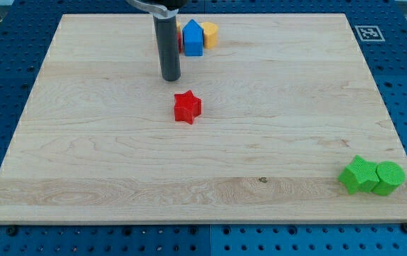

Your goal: Slide the red star closer to group of blocks

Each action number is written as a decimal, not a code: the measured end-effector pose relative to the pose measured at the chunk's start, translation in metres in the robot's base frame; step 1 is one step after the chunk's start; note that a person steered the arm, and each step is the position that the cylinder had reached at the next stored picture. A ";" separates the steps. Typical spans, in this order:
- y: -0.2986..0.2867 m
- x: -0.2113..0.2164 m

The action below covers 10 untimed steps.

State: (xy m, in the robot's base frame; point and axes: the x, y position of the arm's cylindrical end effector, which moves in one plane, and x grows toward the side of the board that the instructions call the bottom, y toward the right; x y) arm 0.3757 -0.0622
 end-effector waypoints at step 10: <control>0.024 0.106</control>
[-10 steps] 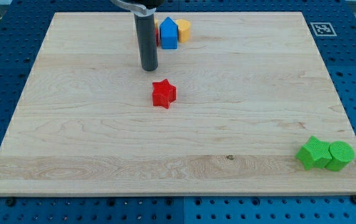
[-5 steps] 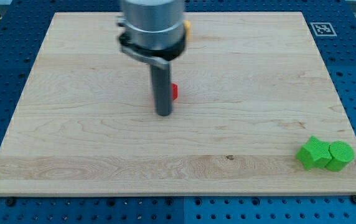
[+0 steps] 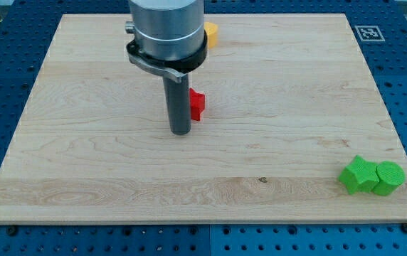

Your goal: Slide the red star closer to group of blocks

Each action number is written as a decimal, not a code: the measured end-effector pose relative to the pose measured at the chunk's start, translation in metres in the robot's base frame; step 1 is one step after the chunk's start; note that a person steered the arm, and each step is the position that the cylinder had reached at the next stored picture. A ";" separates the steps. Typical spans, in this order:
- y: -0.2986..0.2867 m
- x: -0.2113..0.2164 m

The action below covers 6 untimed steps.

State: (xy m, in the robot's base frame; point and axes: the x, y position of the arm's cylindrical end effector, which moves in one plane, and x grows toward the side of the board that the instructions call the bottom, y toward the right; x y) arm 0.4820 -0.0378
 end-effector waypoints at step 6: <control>0.005 -0.064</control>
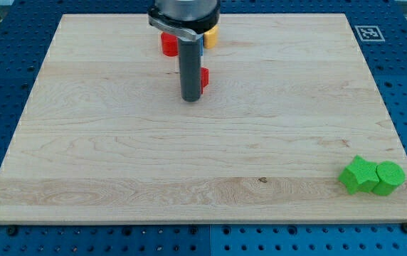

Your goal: Slide the red star closer to group of blocks

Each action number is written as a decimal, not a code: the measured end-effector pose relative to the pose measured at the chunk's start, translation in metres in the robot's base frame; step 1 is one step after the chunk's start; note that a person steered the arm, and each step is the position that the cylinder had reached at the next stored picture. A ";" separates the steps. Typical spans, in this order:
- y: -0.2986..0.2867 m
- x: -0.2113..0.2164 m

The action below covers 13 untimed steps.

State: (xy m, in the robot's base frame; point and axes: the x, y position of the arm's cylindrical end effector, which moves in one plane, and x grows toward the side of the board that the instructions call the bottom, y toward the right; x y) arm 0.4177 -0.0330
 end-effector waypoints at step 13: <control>0.102 -0.060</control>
State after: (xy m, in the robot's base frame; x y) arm 0.3576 0.0694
